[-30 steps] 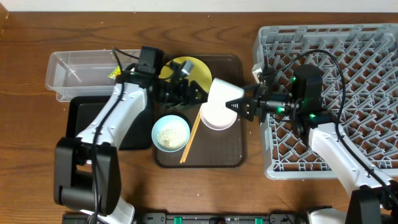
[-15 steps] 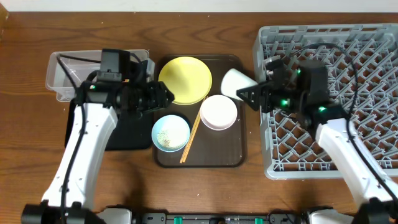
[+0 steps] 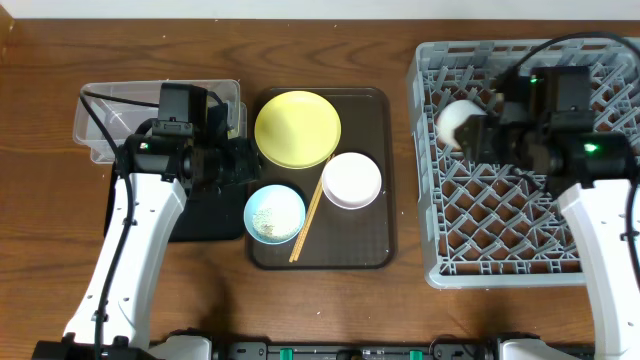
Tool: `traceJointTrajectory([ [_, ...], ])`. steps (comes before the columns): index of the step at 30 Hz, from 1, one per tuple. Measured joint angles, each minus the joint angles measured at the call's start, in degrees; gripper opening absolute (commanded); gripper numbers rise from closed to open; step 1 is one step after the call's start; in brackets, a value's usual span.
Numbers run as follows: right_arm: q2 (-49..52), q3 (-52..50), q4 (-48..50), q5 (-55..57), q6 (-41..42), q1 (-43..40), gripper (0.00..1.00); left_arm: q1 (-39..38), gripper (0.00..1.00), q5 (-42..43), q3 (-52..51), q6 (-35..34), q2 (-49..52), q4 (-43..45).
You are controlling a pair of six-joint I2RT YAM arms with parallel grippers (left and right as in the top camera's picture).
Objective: Sort waste into correct bins and load items into the dishwasher rack
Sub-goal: 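Carry the cup with the right gripper and place it in the rack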
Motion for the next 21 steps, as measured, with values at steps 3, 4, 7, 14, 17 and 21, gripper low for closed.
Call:
traceJointTrajectory([
  [3,-0.17,0.72,-3.69,7.72,1.70,-1.33,0.01,0.00,0.59,-0.07,0.00,0.02,0.00,0.02],
  [4,-0.17,0.81,-5.33,10.14,2.56,-1.92,0.01,0.00,0.60,-0.13,0.00,0.02,0.00,0.02],
  [7,-0.17,0.81,-7.87,15.76,4.37,-3.91,0.01,0.00,0.60,-0.24,0.00,0.02,0.00,0.02],
  [14,0.59,0.85,5.64,17.44,4.83,-5.09,0.01,0.00,0.60,-0.46,0.00,0.02,0.00,0.02],
  [17,1.70,0.87,13.00,16.96,4.85,-5.09,0.01,0.00,0.60,-0.50,0.00,0.00,0.00,-0.15],
  [21,5.35,1.49,17.84,15.78,4.61,-5.09,0.01,0.00,0.60,-0.61,0.00,0.00,0.00,-0.28],
])
